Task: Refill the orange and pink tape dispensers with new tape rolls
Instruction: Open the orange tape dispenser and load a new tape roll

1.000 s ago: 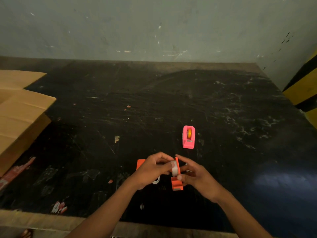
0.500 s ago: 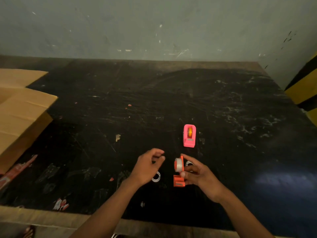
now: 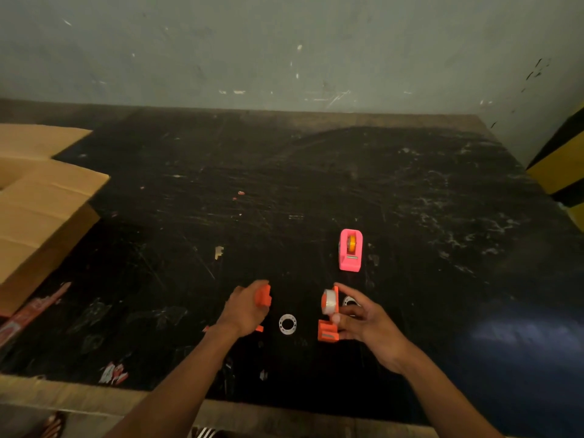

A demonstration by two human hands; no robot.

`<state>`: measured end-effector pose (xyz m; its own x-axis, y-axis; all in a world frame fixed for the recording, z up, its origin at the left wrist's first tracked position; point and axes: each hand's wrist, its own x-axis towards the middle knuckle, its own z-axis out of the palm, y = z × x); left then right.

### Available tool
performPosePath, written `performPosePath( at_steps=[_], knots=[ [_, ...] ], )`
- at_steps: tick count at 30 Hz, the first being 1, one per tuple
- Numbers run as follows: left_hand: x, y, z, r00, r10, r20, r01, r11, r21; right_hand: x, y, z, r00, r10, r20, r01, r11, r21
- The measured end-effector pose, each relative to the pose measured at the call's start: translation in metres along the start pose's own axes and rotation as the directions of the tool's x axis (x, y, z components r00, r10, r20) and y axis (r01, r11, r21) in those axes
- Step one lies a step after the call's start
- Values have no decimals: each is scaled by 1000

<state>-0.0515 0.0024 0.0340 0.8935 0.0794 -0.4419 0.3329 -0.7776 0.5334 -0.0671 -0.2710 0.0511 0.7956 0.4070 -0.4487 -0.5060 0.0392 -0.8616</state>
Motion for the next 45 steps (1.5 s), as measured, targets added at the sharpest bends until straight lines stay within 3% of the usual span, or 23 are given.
performPosePath(
  at_steps=[2,5,8,11,32,45],
  knots=[
    [-5,5,-3,1000,23,6,-22,980,-197,-1,0,0,1000,-5,-3,5,1000,0],
    [-20,22,-3,991,79,108,-2,817,-577,-2,0,1,1000,-10,-1,10,1000,6],
    [-35,38,7,962,172,212,25,719,-694,-1,1,5,1000,-10,10,10,1000,27],
    [-43,46,19,947,220,232,34,653,-756,-1,3,6,1000,-20,12,20,999,34],
    [-48,34,39,912,228,340,204,467,-861,-7,15,-4,996,53,70,-53,999,-3],
    [-50,33,53,897,217,386,266,432,-862,-13,19,-2,995,60,73,-53,994,-93]
  ],
)
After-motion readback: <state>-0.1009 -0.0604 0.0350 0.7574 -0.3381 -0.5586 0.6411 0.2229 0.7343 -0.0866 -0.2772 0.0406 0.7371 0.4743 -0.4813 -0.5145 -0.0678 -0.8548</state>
